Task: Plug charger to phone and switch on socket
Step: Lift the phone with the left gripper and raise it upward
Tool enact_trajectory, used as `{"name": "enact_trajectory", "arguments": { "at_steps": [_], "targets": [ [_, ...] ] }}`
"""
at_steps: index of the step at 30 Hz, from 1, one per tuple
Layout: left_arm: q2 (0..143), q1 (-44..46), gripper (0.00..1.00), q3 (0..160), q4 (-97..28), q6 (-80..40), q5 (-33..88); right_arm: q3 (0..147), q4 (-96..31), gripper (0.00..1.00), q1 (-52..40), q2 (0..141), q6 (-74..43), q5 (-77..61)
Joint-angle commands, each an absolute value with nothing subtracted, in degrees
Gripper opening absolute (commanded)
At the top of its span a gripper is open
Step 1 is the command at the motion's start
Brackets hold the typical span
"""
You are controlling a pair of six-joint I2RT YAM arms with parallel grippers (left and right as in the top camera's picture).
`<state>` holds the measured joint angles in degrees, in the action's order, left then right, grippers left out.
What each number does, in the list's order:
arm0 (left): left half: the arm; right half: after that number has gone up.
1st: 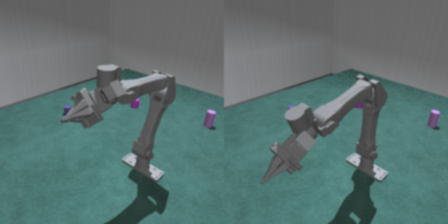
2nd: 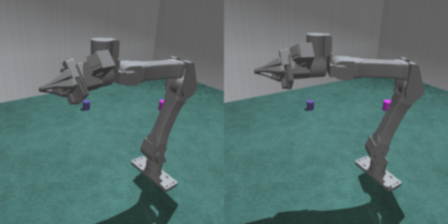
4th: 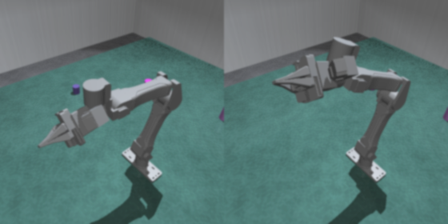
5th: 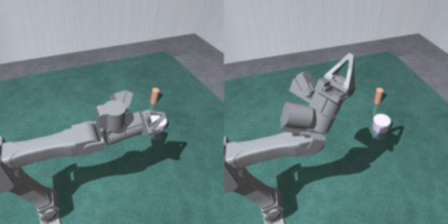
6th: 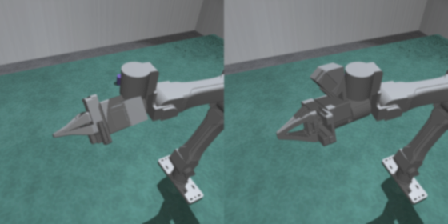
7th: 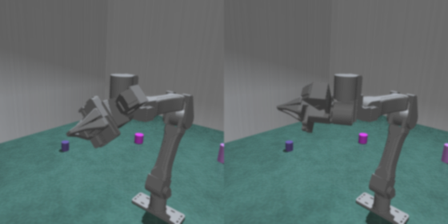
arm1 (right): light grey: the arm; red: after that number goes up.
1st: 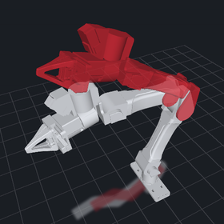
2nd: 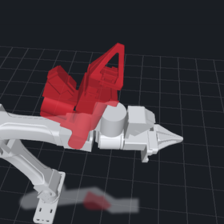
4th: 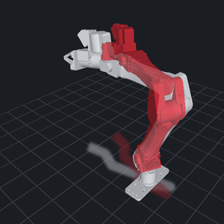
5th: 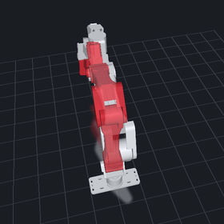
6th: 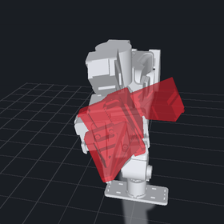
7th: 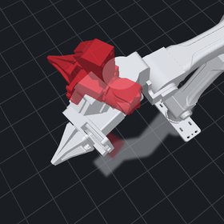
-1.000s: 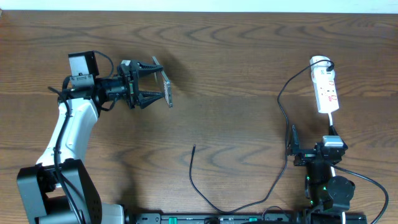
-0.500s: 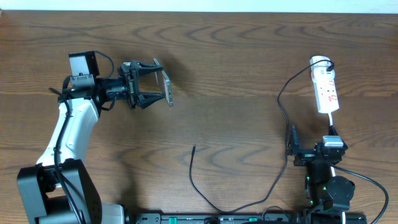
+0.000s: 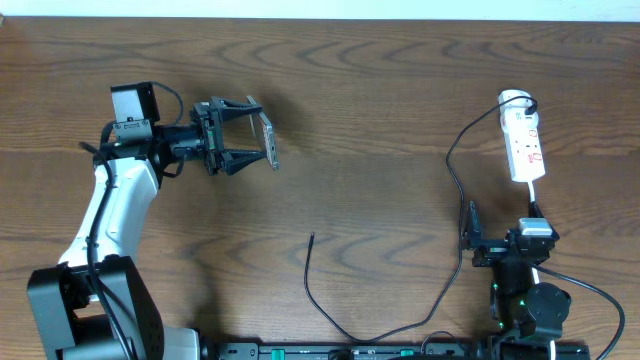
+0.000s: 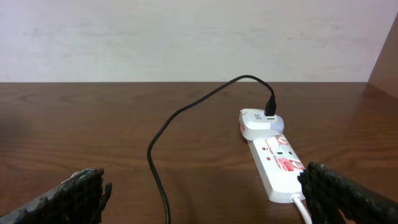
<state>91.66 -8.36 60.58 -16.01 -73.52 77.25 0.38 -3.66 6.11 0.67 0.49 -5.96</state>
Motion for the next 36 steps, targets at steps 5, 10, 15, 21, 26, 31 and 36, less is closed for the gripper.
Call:
{"name": "enact_trajectory", "arguments": {
  "at_steps": [5, 10, 15, 21, 26, 31, 36],
  "targets": [
    [90.2, -8.4, 0.07, 62.9, -15.2, -73.6, 80.2, 0.3, -3.9, 0.99, 5.8, 0.3, 1.0, -5.9],
    [90.2, -8.4, 0.07, 62.9, -13.8, -73.6, 80.3, 0.3, -3.9, 0.99, 5.8, 0.3, 1.0, -5.9],
    [90.2, -8.4, 0.07, 62.9, -13.8, -73.6, 80.4, 0.3, -3.9, 0.99, 5.8, 0.3, 0.9, -5.9],
    [90.2, -8.4, 0.07, 62.9, -13.8, -73.6, 80.4, 0.3, -3.9, 0.99, 5.8, 0.3, 0.9, -5.9],
    [90.2, -8.4, 0.07, 62.9, -13.8, -73.6, 80.4, 0.3, -3.9, 0.99, 5.8, 0.3, 0.9, -5.9],
    [90.2, -8.4, 0.07, 62.9, -13.8, -73.6, 81.0, 0.3, -3.9, 0.99, 5.8, 0.3, 0.9, -5.9],
    [90.2, -8.4, 0.07, 62.9, -13.8, -73.6, 81.7, 0.3, -3.9, 0.99, 5.8, 0.3, 0.9, -5.9]
  ]
}}
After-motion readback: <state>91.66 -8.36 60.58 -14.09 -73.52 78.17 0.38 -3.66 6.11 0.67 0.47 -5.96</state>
